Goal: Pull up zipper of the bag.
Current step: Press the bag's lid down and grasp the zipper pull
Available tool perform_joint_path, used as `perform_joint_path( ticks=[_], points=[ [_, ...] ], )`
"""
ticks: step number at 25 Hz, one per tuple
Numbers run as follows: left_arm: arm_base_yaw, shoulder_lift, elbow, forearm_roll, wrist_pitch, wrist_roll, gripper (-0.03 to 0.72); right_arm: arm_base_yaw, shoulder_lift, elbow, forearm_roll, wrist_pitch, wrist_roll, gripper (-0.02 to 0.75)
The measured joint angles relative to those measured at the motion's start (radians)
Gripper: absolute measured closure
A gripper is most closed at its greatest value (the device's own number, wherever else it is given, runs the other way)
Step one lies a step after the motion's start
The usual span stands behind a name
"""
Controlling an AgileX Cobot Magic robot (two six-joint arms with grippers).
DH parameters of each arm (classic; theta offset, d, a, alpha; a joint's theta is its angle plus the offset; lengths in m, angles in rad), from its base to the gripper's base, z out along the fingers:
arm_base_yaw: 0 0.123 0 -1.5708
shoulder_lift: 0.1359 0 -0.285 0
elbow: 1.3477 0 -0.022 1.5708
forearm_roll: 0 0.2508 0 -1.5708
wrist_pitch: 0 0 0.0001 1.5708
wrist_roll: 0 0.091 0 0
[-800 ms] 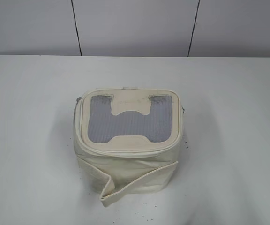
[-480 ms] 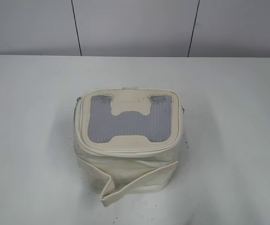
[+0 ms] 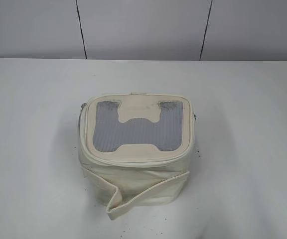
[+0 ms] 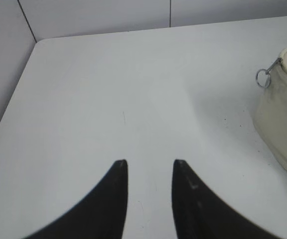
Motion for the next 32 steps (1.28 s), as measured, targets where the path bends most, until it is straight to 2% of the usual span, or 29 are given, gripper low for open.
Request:
perform_joint_path(
  ticks=[32],
  points=[
    [0.0,0.0,0.0,0.0,0.0,0.0,0.449,0.0,0.0,0.0,0.0,0.0,-0.001,0.151]
  ],
)
